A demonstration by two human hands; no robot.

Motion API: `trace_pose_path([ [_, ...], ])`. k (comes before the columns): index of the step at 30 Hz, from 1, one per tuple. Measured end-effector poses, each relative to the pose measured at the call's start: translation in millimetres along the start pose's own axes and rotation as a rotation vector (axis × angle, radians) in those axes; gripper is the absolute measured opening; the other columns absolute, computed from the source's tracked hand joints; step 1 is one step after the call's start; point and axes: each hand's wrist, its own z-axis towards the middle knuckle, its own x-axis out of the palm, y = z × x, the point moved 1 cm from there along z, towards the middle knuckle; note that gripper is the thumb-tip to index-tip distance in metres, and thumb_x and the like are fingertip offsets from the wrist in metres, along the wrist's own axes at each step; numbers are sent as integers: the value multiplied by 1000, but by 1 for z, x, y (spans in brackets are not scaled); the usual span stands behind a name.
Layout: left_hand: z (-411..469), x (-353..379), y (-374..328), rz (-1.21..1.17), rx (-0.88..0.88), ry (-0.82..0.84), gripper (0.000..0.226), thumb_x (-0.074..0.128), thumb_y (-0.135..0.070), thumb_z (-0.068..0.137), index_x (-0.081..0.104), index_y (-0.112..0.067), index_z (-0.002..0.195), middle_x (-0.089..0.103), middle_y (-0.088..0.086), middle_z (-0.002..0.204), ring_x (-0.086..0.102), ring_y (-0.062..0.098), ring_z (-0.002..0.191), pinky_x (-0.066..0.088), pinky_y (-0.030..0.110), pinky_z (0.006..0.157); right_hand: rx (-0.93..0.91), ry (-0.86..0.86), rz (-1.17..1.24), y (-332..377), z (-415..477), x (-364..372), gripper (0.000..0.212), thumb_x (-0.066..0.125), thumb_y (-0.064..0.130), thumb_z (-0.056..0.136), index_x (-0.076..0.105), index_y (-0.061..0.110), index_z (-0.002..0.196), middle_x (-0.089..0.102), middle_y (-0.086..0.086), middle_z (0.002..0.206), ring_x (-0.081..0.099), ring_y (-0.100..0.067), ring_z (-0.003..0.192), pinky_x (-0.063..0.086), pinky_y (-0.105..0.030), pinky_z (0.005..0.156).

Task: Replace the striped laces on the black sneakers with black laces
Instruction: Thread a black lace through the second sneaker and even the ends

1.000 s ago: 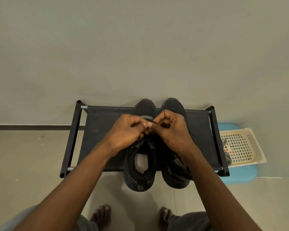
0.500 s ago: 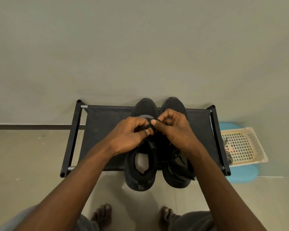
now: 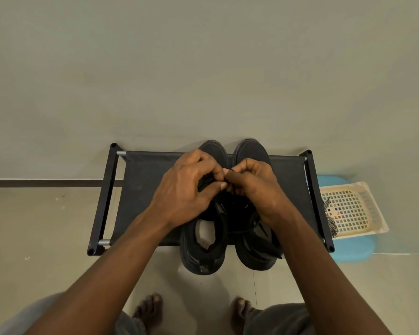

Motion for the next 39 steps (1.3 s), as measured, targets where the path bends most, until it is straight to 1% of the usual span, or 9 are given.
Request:
trace_pose_path([
  [4, 2, -12, 6, -94, -100, 59, 8, 74, -33, 85, 67, -29, 83, 63, -13, 102, 62, 7, 99, 53, 37, 88, 16, -55, 52, 3, -1, -3, 17, 78, 12, 89, 63, 6, 83, 74, -25, 89, 67, -20, 72, 55, -25, 63],
  [7, 4, -25, 14, -128, -227, 130, 13, 69, -39, 80, 68, -27, 78, 67, -10, 98, 65, 13, 94, 52, 42, 88, -19, -129, -6, 2, -1, -8, 20, 78, 8, 88, 61, 6, 77, 76, -13, 77, 70, -12, 64, 53, -20, 58],
  [11, 1, -42, 24, -39, -356, 237, 13, 72, -33, 85, 72, -24, 77, 69, -9, 94, 65, 11, 93, 50, 42, 89, -192, -267, -530, -3, -1, -15, 27, 81, 19, 85, 59, 15, 69, 68, 3, 64, 62, -3, 58, 46, -14, 54],
  [18, -18, -61, 41, 177, -478, 336, 13, 71, -22, 94, 74, -23, 81, 72, -9, 87, 67, 11, 89, 53, 39, 88, -256, -282, -867, -7, -16, -28, 27, 78, 20, 85, 56, 17, 70, 63, 7, 65, 61, -8, 65, 55, -40, 77],
  [21, -21, -55, 39, 196, -493, 300, 15, 73, -30, 92, 67, -25, 80, 70, -8, 80, 67, 13, 81, 57, 45, 88, -259, -248, -821, -9, -22, -26, 25, 80, 25, 86, 60, 21, 71, 64, 7, 67, 61, -7, 66, 56, -36, 70],
  [27, -37, -41, 19, 103, -582, 244, 49, 67, -65, 89, 57, -31, 123, 67, -11, 115, 64, 17, 109, 51, 41, 96, -160, -349, -769, 13, -50, -53, 20, 69, 40, 92, 67, 23, 102, 66, 7, 81, 64, -15, 81, 45, -29, 72],
  [31, -47, -23, 0, 88, -657, 440, 67, 69, -61, 89, 46, -27, 142, 65, -3, 127, 65, 21, 109, 52, 42, 97, 146, -215, -946, 2, -71, -72, 54, 70, 36, 89, 51, 18, 136, 61, -9, 115, 59, -29, 106, 49, -41, 93],
  [35, -58, 2, -8, 166, -654, 481, 63, 73, -54, 87, 44, -24, 134, 71, 0, 102, 73, 19, 77, 61, 41, 84, 371, -39, -978, -23, -80, -69, 43, 69, 50, 88, 60, 16, 113, 70, -5, 98, 70, -23, 82, 60, -42, 83],
  [39, -62, 9, -9, 203, -624, 359, 41, 72, -27, 87, 54, -18, 123, 66, 4, 93, 68, 23, 79, 58, 38, 75, 334, -103, -973, -40, -78, -58, 28, 59, 39, 85, 64, 15, 98, 74, -9, 81, 72, -27, 72, 63, -45, 79],
])
